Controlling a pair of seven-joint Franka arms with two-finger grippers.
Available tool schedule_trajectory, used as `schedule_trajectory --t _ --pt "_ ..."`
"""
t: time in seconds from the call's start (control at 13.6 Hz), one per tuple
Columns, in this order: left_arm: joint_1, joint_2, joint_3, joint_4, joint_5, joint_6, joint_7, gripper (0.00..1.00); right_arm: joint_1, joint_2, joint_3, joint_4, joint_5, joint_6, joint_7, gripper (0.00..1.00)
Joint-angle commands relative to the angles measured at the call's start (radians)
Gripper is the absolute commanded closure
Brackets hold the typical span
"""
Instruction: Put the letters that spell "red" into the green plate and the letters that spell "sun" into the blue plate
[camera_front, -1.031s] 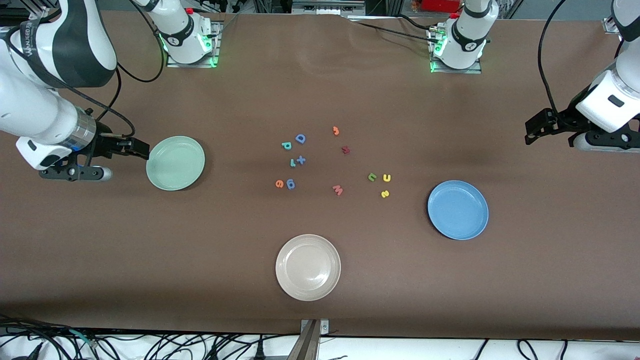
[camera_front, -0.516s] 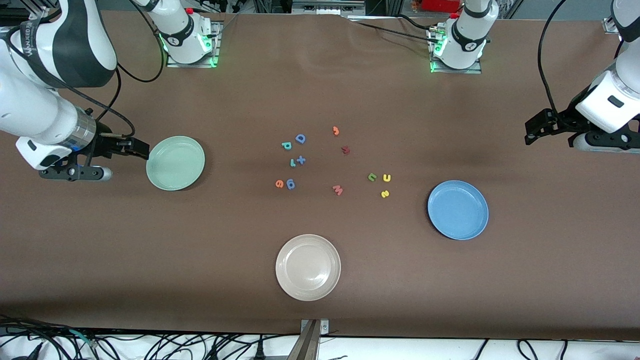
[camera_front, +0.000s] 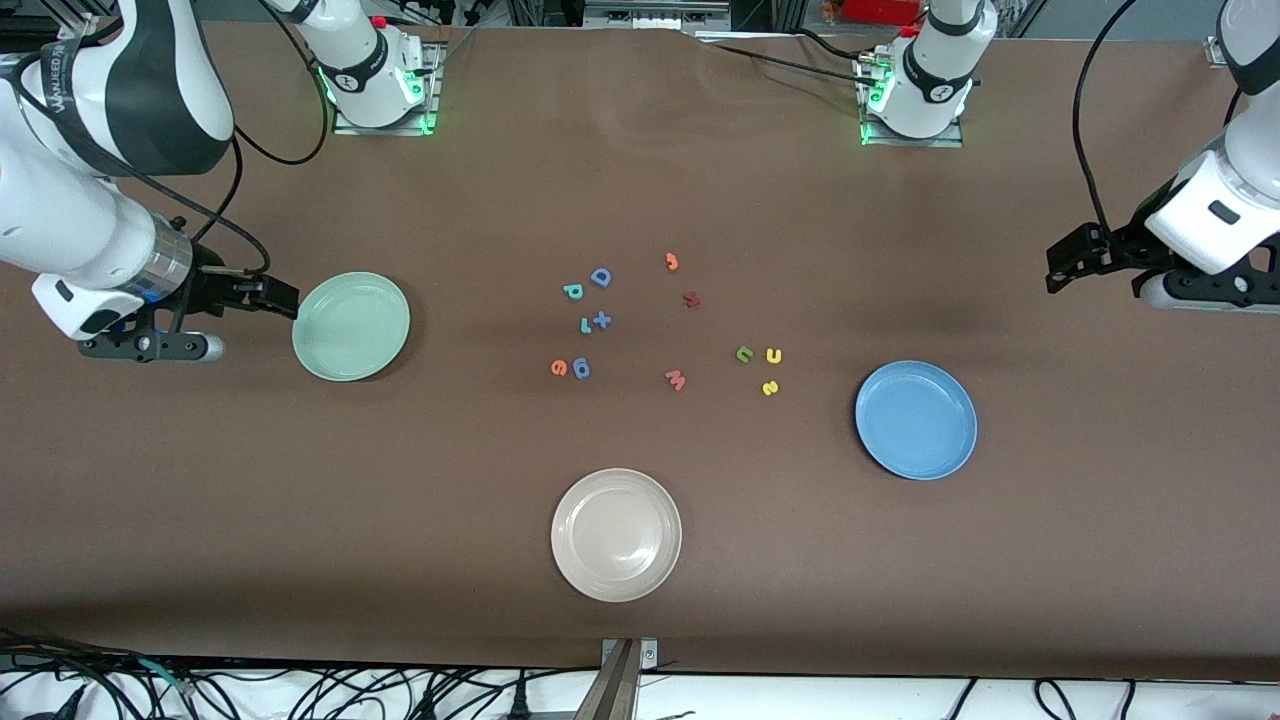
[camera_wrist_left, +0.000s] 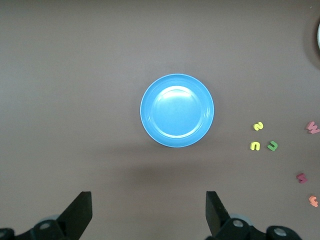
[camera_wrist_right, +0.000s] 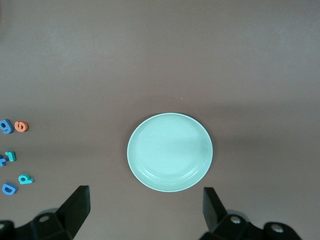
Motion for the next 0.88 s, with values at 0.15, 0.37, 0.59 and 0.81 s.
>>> schedule_trajectory --t 0.15,0.37,0.59,0.81 --pt "0.006 0.033 0.001 0.035 -0.022 0.0 0.027 0.0 -0.017 -0.004 0.018 0.003 -0.016 -0.016 0.01 0.0" --pt "0.003 0.038 0.001 0.032 -0.022 -0.003 0.028 0.0 -0.017 -0.004 0.018 -0.002 -0.015 -0.019 0.034 0.01" --pt "-0.004 0.038 0.001 0.034 -0.02 -0.007 0.024 0.0 -0.017 -0.004 0.018 -0.003 -0.015 -0.019 0.051 0.01" --pt "-0.002 0.04 -0.001 0.031 -0.02 -0.007 0.027 0.0 -0.017 -0.004 0.018 -0.003 -0.016 -0.019 0.051 0.01"
